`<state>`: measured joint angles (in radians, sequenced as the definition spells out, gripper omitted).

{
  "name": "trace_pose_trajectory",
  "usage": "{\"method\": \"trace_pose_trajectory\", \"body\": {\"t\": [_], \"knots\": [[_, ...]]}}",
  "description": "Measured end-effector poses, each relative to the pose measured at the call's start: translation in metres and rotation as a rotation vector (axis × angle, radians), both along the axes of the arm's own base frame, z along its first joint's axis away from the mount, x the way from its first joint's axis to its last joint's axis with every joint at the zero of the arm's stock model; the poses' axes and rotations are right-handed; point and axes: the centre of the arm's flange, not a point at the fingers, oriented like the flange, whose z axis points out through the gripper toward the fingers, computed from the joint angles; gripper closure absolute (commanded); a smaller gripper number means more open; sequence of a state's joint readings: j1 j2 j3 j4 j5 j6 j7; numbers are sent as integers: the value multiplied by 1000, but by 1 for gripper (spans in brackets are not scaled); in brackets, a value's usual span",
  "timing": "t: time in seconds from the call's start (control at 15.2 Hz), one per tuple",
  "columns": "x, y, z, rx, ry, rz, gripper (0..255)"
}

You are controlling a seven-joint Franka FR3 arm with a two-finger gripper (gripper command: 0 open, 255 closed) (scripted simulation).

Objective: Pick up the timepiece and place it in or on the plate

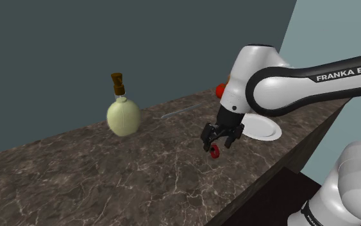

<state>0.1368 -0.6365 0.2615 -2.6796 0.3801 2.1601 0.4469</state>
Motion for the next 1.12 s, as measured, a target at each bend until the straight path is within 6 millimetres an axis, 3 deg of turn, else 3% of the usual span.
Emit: {"method": "trace_pose_trajectory", "body": {"t": [0.26,0.59,0.66,1.12], "knots": [[2,3,-17,0,0,0,0],[1,3,-20,1,-1,0,0],[1,3,-20,1,0,0,255],[2,3,-19,1,-2,0,255]]}}
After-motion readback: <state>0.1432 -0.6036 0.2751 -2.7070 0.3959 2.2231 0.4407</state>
